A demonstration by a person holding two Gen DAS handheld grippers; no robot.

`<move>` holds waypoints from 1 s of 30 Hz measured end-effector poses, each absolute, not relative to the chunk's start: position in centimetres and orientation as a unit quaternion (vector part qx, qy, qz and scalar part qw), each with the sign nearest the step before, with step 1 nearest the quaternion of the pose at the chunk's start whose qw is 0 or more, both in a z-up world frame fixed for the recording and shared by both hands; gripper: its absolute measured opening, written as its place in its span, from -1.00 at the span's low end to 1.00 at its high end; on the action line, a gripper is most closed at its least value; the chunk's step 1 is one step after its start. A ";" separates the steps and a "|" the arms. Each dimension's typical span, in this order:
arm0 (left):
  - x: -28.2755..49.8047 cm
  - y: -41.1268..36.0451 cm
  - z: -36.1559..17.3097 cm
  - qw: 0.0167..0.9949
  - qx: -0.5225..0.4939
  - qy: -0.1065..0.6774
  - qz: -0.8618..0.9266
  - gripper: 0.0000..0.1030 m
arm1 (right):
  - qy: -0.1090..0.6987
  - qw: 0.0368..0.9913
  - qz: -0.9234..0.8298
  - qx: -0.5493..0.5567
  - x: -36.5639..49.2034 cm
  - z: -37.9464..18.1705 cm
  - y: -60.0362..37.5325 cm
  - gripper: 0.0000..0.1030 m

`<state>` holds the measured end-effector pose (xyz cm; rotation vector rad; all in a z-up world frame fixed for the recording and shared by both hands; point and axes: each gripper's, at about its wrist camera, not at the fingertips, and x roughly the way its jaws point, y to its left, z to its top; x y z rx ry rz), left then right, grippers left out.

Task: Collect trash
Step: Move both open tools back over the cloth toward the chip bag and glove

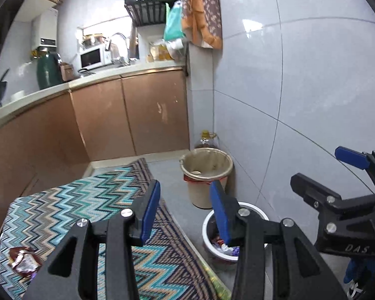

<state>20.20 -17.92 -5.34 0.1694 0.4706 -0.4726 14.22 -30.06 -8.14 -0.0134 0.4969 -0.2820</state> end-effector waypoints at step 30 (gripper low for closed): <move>11.7 3.7 -8.9 0.966 0.024 0.256 0.019 -0.10 | 0.280 0.950 0.019 -0.136 9.5 -11.8 -12.1 0.99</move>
